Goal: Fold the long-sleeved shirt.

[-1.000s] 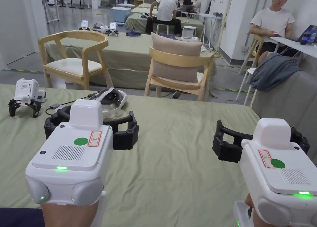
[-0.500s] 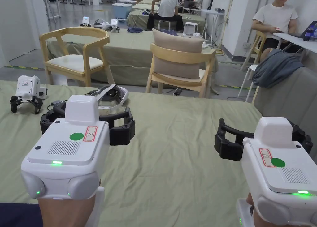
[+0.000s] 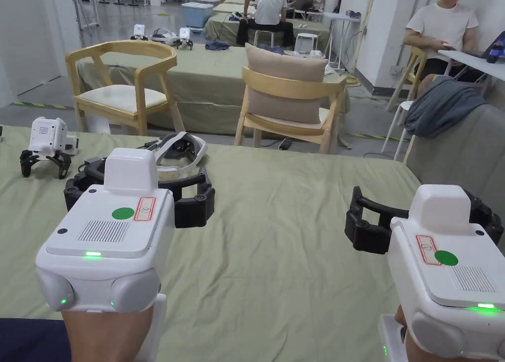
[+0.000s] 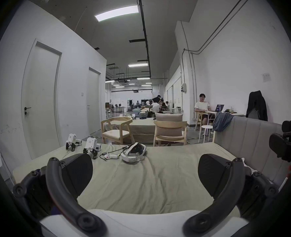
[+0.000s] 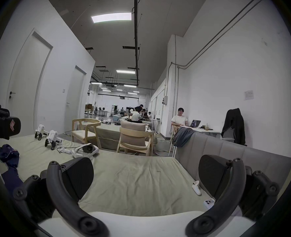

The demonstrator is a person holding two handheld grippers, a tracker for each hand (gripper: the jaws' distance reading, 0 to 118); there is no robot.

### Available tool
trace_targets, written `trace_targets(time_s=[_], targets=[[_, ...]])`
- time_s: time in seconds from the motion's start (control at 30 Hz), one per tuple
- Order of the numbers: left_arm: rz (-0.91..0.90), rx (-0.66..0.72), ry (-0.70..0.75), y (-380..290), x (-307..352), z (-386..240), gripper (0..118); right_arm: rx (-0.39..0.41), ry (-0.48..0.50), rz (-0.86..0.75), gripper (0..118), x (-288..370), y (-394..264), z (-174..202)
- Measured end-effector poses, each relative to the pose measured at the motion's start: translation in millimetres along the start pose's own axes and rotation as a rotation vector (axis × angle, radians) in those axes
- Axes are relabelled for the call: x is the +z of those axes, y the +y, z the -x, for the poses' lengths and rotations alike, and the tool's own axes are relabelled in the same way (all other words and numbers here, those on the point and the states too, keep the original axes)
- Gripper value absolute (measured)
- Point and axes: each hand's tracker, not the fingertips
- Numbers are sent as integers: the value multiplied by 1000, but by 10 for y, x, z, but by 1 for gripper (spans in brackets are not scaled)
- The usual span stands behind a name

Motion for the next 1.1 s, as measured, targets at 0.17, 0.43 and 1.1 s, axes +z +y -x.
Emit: trace_targets(time_s=[0.17,0.43,1.1], targets=[[-3,1,5,2,11,7,111,7,7,0,118,10,-8,15],[-4,12,-12,34,33,20,111,32,8,-11,118,33,18,44],[-1,19,20,89,38,-18,111,31,10,-28,118,81,7,25]])
